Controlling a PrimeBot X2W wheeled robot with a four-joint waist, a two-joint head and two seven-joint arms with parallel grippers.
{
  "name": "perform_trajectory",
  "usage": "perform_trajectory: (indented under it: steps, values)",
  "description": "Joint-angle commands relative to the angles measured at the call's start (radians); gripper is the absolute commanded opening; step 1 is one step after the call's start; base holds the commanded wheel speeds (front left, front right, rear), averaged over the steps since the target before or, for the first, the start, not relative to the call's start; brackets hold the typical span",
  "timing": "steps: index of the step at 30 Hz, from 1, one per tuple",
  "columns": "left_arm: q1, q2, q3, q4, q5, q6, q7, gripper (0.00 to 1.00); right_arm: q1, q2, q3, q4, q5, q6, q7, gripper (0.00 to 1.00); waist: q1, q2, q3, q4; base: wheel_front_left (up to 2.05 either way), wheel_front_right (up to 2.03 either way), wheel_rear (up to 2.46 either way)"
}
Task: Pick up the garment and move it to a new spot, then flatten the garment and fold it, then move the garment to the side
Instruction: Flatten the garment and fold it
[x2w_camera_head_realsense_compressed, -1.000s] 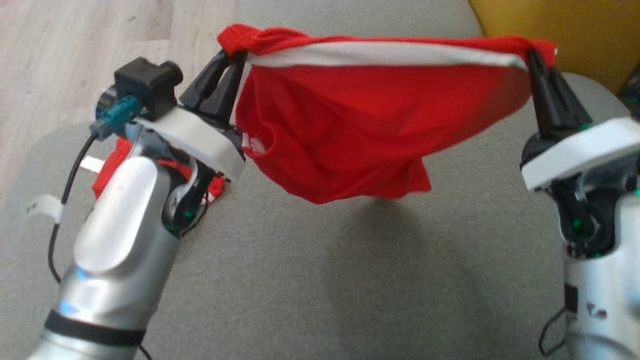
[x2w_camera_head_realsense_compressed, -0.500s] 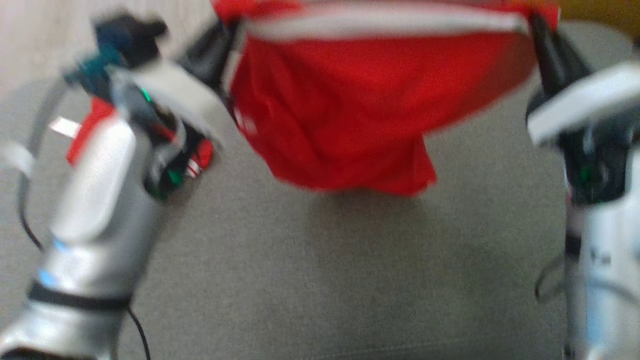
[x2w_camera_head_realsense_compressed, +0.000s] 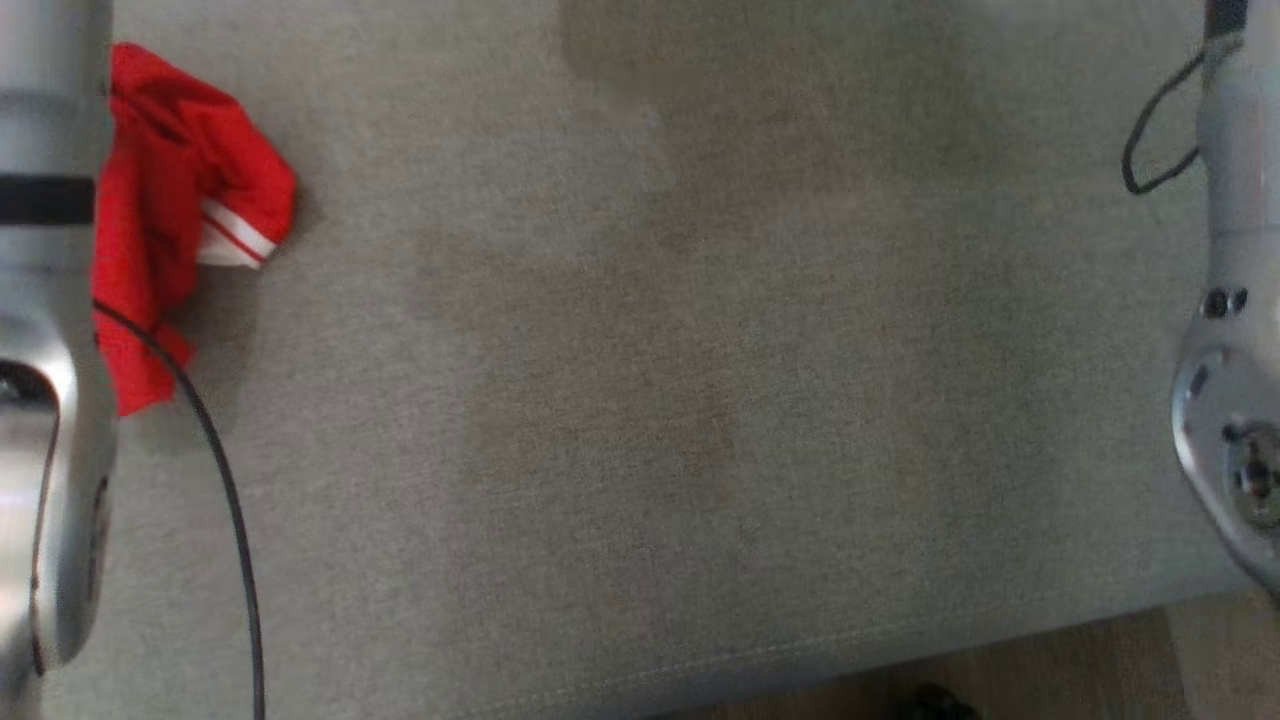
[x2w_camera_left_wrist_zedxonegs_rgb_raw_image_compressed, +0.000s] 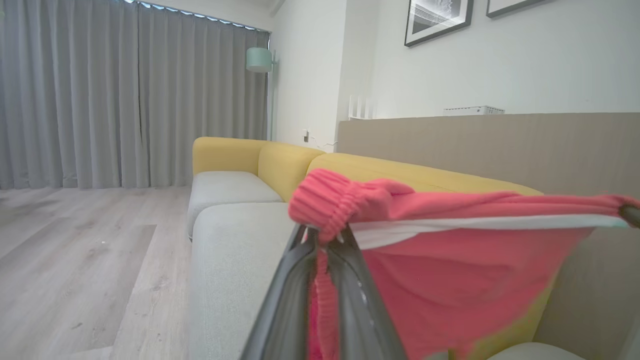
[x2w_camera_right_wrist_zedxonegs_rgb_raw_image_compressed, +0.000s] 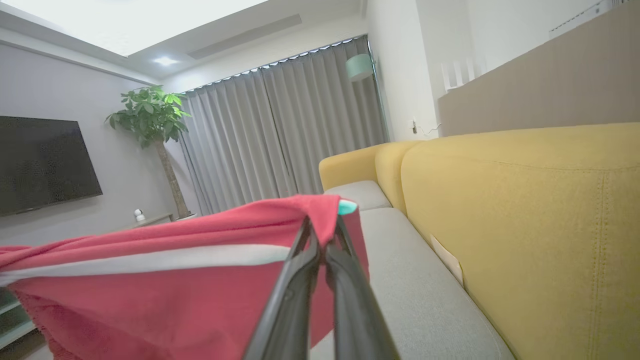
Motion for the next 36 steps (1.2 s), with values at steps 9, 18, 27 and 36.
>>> perform_trajectory:
  steps: [9,18,27,36]
  values:
    - [-0.017,-0.034,0.044,0.18,-0.044,-0.01,-0.13,0.0,-0.067,0.003,0.012,0.32,0.062,-0.001,-0.158,0.0,-0.0002,0.0,0.08,0.007,0.0,0.0,0.0]
    - [0.256,-0.077,-0.015,0.164,-0.054,-0.016,-0.137,0.0,0.082,-0.044,0.181,0.487,0.033,-0.001,-0.03,0.0,-0.0002,0.0,0.04,0.046,0.0,0.0,0.0]
    - [0.498,0.006,-0.211,0.052,-0.014,-0.016,-0.138,0.0,0.297,-0.139,0.412,0.401,0.114,-0.001,0.082,0.0,-0.0002,0.0,-0.06,0.064,0.0,0.0,0.0]
    - [0.685,0.084,-0.348,-0.053,0.024,-0.016,-0.138,0.0,0.495,-0.294,0.62,0.216,0.279,-0.001,0.182,0.0,-0.0002,0.0,-0.131,0.063,0.0,0.0,0.0]
